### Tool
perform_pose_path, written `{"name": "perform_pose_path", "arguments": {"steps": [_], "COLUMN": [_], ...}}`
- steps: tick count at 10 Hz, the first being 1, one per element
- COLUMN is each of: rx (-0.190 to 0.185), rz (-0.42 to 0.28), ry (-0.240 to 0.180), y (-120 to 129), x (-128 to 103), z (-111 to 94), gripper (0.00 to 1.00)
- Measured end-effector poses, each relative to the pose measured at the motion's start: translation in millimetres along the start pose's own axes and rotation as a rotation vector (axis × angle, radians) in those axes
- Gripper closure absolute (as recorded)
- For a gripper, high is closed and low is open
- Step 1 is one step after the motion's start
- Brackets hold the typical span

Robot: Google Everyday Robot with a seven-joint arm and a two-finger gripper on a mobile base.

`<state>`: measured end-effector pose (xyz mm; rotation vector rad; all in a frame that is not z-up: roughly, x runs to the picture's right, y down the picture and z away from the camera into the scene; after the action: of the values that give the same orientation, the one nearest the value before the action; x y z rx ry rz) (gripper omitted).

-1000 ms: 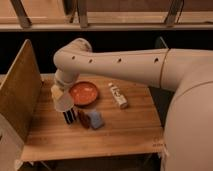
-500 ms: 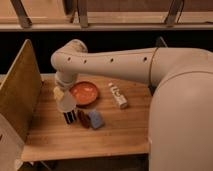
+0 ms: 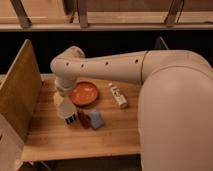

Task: Place the ceramic cup over the eraser

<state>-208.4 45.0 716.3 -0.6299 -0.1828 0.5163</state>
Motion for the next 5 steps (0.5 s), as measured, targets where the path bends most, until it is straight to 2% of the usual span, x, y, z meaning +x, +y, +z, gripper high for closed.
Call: {"name": "perform_pose_path", "arguments": {"steps": [2, 4, 5], "rx": [-0.02, -0.023, -0.023], "rz": [-0.011, -0.018, -0.019], "ry": [0.012, 0.036, 0.034], "y": [4, 1, 2], "x": [3, 11, 10], "z": [14, 25, 24], "gripper": [1.0, 1.0, 1.0]}}
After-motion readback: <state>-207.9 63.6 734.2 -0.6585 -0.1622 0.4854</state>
